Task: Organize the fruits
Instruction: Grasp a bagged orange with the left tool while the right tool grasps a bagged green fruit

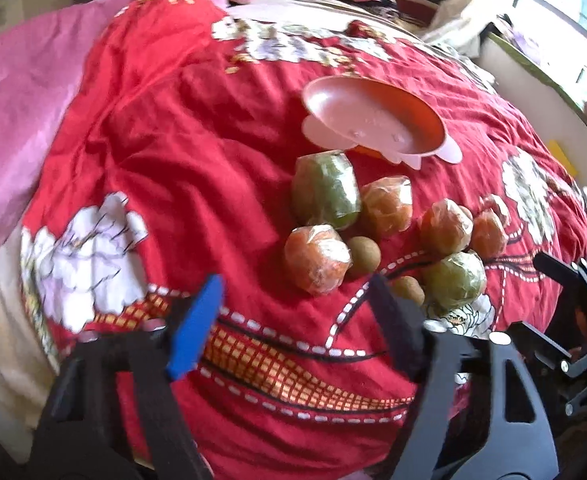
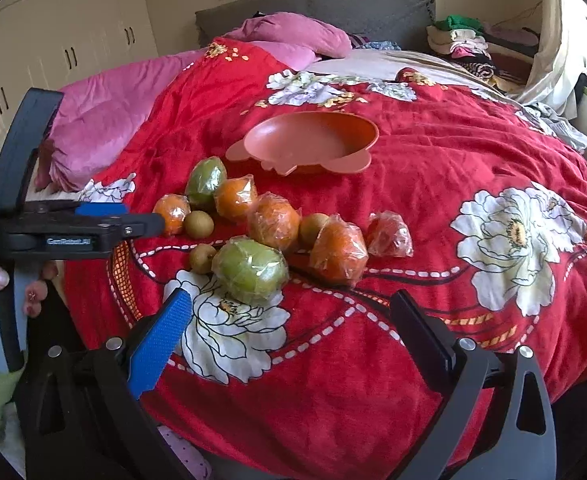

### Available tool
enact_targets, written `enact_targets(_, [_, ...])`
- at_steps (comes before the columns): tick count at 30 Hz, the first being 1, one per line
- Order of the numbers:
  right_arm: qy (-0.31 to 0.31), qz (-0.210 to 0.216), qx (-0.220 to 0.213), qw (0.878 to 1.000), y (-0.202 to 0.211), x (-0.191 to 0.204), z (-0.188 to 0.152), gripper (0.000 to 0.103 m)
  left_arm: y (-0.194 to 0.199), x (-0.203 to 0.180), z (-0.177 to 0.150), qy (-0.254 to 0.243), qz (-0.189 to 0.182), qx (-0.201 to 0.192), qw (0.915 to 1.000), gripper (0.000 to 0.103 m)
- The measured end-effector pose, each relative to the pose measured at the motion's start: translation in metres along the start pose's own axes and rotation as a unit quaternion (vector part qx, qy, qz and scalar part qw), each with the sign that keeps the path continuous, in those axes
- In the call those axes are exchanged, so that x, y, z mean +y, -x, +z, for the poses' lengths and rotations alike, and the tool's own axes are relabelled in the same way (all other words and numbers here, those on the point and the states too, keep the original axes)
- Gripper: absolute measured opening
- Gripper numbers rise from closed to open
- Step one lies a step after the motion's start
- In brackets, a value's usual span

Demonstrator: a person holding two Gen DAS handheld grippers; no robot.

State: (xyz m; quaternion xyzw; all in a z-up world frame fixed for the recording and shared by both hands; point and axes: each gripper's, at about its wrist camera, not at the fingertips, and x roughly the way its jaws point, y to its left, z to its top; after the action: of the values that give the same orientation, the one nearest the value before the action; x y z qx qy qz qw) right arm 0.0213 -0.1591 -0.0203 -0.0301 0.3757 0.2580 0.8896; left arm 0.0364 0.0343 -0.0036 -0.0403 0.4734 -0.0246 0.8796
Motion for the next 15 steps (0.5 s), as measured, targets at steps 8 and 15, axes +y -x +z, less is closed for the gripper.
enact_targets(8, [-0.013, 0.029, 0.015, 0.999, -0.012, 0.0, 0.005, 0.098, -0.017, -0.001, 0.008, -0.029, -0.024, 0.021, 0.999, 0.035])
enact_targets(15, [-0.01, 0.044, 0.034, 0.998, -0.026, 0.006, 0.008, 0.077, -0.027, 0.001, 0.012, -0.032, -0.038, 0.026, 0.9984, 0.035])
